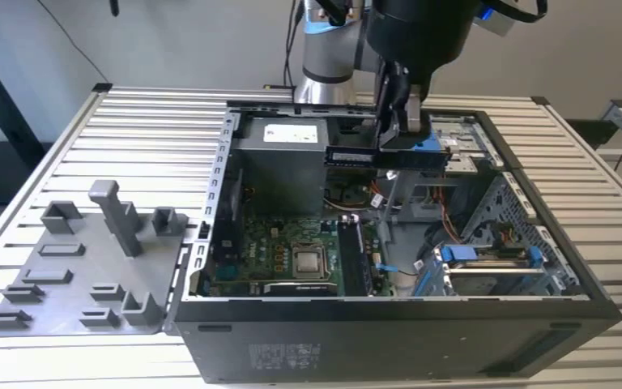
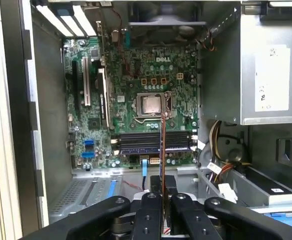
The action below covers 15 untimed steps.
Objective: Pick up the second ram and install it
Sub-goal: 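Pick up the second ram and move it above second insertion slot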
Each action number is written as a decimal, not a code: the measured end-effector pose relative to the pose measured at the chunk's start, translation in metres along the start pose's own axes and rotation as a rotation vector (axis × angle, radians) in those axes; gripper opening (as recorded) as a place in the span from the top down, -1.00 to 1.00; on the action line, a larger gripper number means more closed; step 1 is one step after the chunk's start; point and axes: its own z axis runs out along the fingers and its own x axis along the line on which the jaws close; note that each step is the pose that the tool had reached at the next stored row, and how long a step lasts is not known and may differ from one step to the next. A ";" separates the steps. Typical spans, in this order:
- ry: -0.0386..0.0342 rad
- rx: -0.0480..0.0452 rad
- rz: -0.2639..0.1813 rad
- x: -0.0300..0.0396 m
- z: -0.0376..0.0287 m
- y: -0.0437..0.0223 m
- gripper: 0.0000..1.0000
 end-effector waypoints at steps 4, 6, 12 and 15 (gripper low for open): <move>0.0000 0.0001 0.001 -0.0002 0.0001 -0.0030 0.72; 0.0000 0.0001 0.001 -0.0002 0.0001 -0.0030 0.72; 0.0001 0.0001 0.001 -0.0066 0.0006 -0.0024 0.72; 0.0000 0.0001 0.001 -0.0163 0.0014 0.0001 0.72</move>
